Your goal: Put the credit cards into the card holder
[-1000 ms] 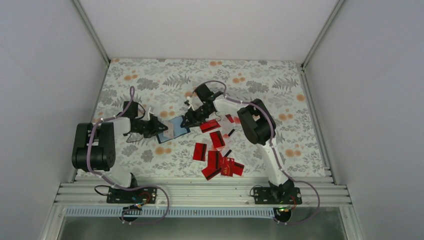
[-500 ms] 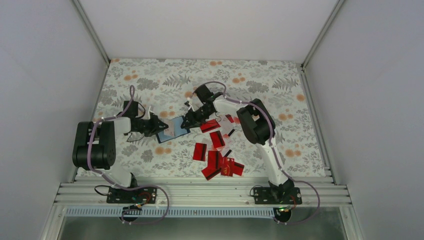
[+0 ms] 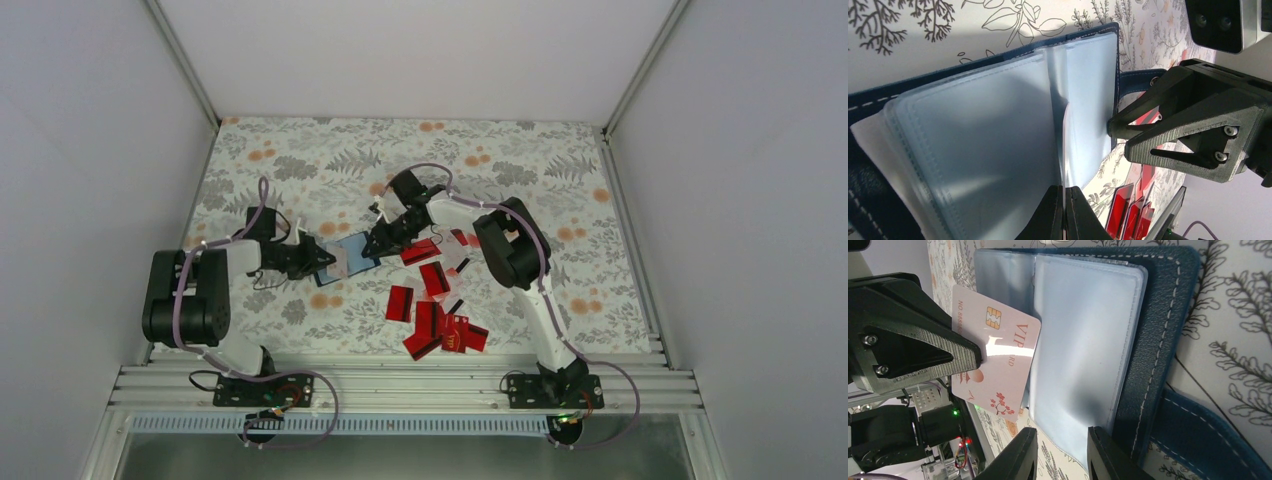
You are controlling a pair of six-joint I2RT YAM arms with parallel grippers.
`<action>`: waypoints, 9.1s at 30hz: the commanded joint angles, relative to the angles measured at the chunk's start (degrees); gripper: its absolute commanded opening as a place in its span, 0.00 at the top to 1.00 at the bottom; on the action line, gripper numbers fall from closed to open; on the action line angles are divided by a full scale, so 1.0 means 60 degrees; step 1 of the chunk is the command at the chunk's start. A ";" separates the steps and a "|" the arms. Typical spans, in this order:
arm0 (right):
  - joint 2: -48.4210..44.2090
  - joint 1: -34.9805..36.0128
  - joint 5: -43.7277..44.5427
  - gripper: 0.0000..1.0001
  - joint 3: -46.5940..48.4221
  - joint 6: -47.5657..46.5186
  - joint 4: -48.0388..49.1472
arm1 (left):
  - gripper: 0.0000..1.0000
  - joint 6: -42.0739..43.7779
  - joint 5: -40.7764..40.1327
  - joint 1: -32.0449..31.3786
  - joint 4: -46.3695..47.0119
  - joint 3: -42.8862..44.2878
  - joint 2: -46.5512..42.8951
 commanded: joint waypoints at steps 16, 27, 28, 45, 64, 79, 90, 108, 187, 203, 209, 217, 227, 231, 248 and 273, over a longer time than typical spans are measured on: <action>0.0455 -0.0038 -0.0083 0.73 -0.0122 -0.0452 -0.0331 | 0.98 0.0059 -0.0133 0.0026 -0.0148 0.0138 0.0476; 0.0511 -0.0038 -0.0098 0.73 -0.0143 -0.0577 -0.0441 | 0.98 -0.0041 -0.0018 0.0022 0.0308 0.0410 0.0788; 0.0520 -0.0038 -0.0098 0.73 -0.0136 -0.0585 -0.0453 | 0.98 -0.0055 -0.0015 0.0019 0.0361 0.0414 0.0816; 0.0837 -0.0052 -0.0128 0.74 0.0257 -0.0607 -0.0646 | 0.98 0.0067 0.0645 0.0022 0.1058 0.0618 0.1178; 0.1077 -0.0052 -0.0167 0.74 0.0450 -0.0580 -0.0688 | 0.98 0.0367 0.1325 0.0021 0.1359 0.0728 0.1330; 0.1105 -0.0052 -0.0200 0.75 0.0428 -0.0667 -0.0821 | 0.98 0.0892 0.1172 0.0022 0.1498 0.1173 0.2001; 0.1151 -0.0051 -0.0201 0.75 0.0457 -0.0683 -0.0868 | 0.98 0.0549 0.0991 -0.0020 0.2075 0.0896 0.1975; 0.0753 -0.0273 -0.0402 0.74 0.1363 -0.0342 -0.1145 | 0.98 -0.0628 -0.0565 -0.0983 0.2233 0.0726 0.1804; 0.0059 -0.0506 0.0345 0.79 -0.0306 0.0120 0.0057 | 0.44 -0.0933 -0.4564 -0.2855 -0.2016 0.2896 0.1850; -0.0010 -0.0519 -0.0175 0.79 -0.0255 0.0524 0.0648 | 0.18 -0.2164 -0.7152 -0.4393 -0.4373 0.4499 0.2787; -0.0122 -0.0532 -0.0389 0.80 -0.0460 0.0698 0.1011 | 0.13 -0.2584 -0.7051 -0.4665 -0.4057 0.4566 0.2990; -0.0295 -0.0545 -0.0388 0.81 -0.0802 0.0810 0.1203 | 0.28 -0.2878 -0.7075 -0.5195 -0.4047 0.4985 0.3283; -0.0310 -0.0572 -0.0087 0.81 -0.0674 0.0607 0.0901 | 0.28 -0.2989 -0.7132 -0.5398 -0.3848 0.4669 0.2716; -0.0447 -0.0579 0.0007 0.81 -0.0661 0.0562 0.0789 | 0.22 -0.2775 -0.6518 -0.5407 -0.3549 0.4721 0.2392; -0.1173 -0.0762 0.0409 0.80 -0.0547 0.0048 -0.0139 | 0.20 -0.2425 -0.5460 -0.4951 -0.3278 0.4041 0.0399; -0.1193 -0.0514 -0.0969 0.67 -0.1720 0.2289 0.1713 | 0.91 0.0342 -0.6698 -0.3819 -0.3687 0.3861 0.1255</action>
